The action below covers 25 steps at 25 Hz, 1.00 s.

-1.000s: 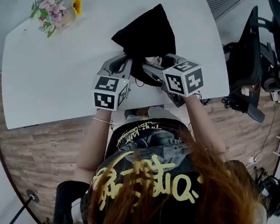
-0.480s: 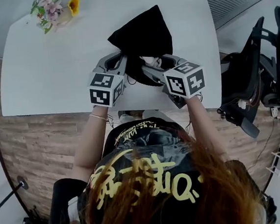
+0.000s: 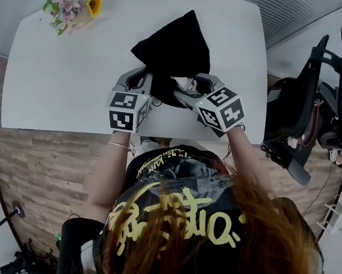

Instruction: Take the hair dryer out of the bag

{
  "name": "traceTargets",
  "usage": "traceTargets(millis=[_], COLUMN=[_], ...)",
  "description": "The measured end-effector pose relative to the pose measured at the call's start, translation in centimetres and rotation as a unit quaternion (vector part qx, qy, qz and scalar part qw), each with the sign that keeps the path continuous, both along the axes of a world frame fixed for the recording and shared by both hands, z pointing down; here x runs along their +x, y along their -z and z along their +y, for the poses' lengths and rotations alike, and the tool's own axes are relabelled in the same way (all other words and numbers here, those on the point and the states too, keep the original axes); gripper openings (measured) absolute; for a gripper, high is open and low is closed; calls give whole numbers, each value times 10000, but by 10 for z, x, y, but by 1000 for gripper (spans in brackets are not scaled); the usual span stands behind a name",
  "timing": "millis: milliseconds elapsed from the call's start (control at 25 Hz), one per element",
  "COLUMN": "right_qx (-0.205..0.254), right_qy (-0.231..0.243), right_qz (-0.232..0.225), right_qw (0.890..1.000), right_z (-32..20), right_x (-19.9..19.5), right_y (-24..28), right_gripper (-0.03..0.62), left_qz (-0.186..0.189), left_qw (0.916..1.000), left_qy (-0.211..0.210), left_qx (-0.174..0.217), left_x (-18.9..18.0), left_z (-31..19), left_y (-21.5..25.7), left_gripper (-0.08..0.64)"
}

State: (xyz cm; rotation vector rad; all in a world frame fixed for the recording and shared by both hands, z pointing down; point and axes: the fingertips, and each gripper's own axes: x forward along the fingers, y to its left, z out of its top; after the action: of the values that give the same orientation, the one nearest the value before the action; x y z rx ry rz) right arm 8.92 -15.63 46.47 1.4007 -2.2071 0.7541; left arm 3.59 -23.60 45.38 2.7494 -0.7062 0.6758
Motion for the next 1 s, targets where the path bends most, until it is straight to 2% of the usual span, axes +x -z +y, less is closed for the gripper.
traceTargets(millis=[240, 360, 480, 560, 680, 760, 840, 920, 960, 1000], right_qx=[-90, -56, -31, 116, 440, 451, 452, 486, 492, 488], right_qy=[421, 442, 471, 429, 155, 90, 84, 26, -33, -105], right_qz=[474, 504, 601, 558, 53, -281, -325, -175, -96, -5], right_qw=[9979, 9977, 9971, 9974, 9989, 9985, 9984, 9987, 9987, 9988], right_z=[5, 5, 4, 3, -3, -9, -16, -22, -26, -29], right_x=[-4, -5, -6, -5, 1, 0, 0, 2, 3, 3], right_y=[-17, -18, -15, -8, 16, 26, 28, 30, 31, 32], right_gripper=[276, 276, 278, 279, 279, 279, 286, 290, 290, 290], left_qz=[-205, -352, -628, -790, -878, -744, -689, -843, -899, -895], left_qw=[9996, 9990, 9969, 9941, 9900, 9904, 9904, 9867, 9847, 9837], left_qy=[158, 271, 340, 291, 15, -230, -526, -904, -1097, -1260], left_qx=[-105, -21, 327, 688, 1105, 1142, 1079, 1057, 1008, 918], left_x=[-5, -8, -13, -15, -12, -4, 7, 18, 23, 27], left_z=[9, 11, 15, 19, 25, 28, 27, 23, 22, 22], left_y=[-12, -10, 0, 14, 35, 44, 46, 41, 37, 33], left_gripper=[17, 26, 77, 148, 212, 233, 241, 239, 222, 136])
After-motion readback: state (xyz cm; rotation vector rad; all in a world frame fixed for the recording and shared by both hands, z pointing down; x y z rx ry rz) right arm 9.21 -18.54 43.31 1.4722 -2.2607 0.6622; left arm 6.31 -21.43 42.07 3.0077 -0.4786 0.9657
